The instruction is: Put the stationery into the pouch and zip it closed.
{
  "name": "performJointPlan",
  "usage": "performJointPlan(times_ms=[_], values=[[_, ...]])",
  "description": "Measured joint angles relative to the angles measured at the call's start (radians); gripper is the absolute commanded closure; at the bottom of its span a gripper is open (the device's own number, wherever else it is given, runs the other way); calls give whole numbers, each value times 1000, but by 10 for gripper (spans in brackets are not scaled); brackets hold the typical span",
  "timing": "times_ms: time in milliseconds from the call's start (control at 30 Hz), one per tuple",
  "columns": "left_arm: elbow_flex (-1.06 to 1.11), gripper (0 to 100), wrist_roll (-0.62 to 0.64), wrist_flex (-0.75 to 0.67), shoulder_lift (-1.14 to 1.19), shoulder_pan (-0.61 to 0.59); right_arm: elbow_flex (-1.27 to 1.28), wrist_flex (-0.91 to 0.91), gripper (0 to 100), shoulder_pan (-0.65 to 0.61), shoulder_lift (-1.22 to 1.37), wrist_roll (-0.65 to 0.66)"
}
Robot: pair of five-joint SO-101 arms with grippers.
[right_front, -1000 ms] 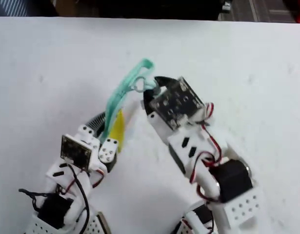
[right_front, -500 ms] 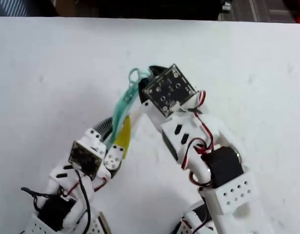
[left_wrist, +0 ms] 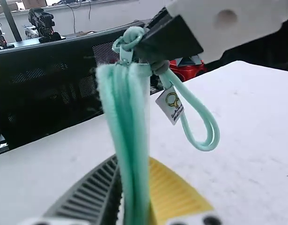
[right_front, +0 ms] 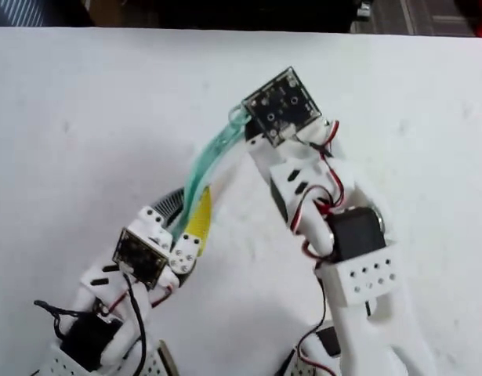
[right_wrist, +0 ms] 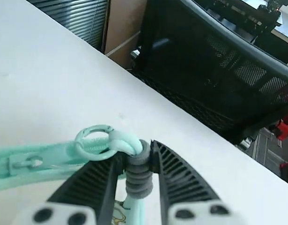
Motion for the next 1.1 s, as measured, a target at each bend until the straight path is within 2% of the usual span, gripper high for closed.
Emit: performJointPlan(times_ms=[567,967,1033,1100], values=[[0,979,0,12,-2,6,0,-135,980,190,222,0],[0,979,0,12,0,6,0,-163,979,193,249,0],[0,979,0,12,0,6,0,-163,955,193,249,0],[0,977,0,12,0,6,0,-158,867,193,249,0]])
